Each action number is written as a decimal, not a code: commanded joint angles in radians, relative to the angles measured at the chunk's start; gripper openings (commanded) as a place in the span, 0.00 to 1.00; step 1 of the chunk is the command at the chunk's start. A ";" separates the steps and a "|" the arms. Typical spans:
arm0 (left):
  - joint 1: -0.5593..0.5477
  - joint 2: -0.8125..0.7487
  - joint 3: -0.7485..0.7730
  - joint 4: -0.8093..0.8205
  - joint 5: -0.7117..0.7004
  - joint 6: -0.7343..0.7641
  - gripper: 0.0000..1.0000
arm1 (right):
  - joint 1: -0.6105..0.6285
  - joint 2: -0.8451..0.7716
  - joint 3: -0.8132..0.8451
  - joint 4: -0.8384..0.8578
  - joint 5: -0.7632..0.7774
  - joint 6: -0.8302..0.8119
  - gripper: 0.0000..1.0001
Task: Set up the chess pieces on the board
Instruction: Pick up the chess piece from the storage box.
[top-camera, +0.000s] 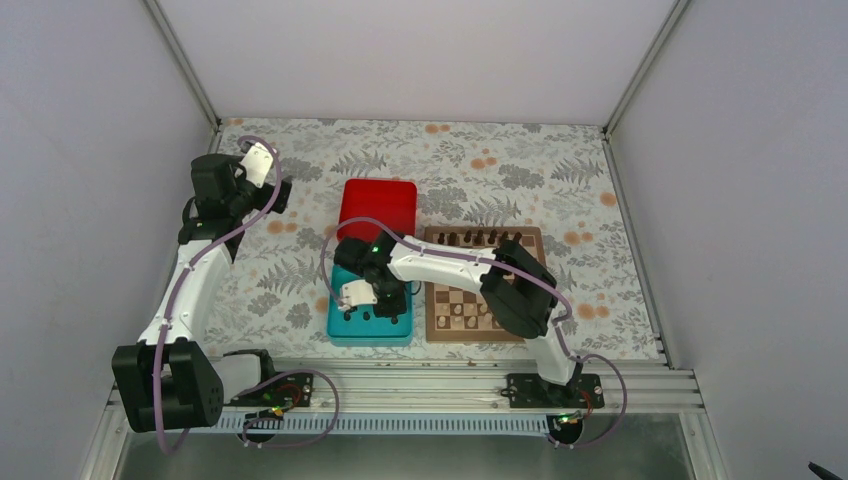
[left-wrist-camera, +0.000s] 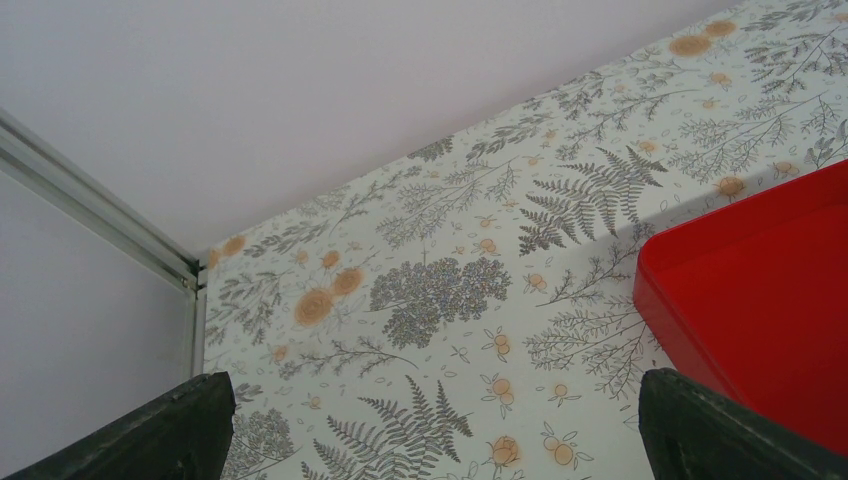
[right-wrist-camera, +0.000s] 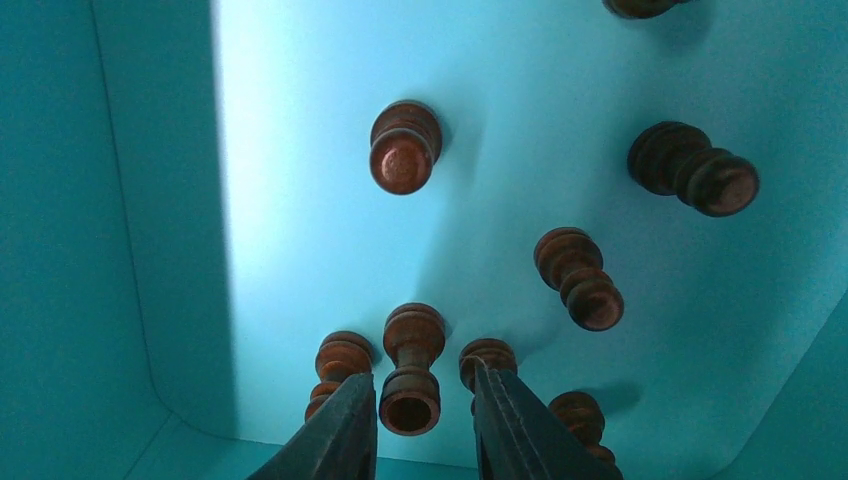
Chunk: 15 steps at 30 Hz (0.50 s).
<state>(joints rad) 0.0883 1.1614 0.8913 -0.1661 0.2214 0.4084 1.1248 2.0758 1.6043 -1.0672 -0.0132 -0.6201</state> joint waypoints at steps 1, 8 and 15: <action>0.005 0.006 -0.011 0.020 0.015 0.009 1.00 | 0.003 0.019 -0.010 0.007 -0.009 -0.007 0.26; 0.005 0.006 -0.014 0.020 0.015 0.010 1.00 | 0.003 0.028 -0.009 0.006 -0.007 -0.006 0.23; 0.005 0.005 -0.014 0.021 0.015 0.010 1.00 | 0.003 0.032 -0.006 0.010 -0.013 -0.003 0.19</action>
<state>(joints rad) 0.0883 1.1614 0.8841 -0.1661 0.2214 0.4088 1.1248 2.0880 1.6035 -1.0664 -0.0147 -0.6205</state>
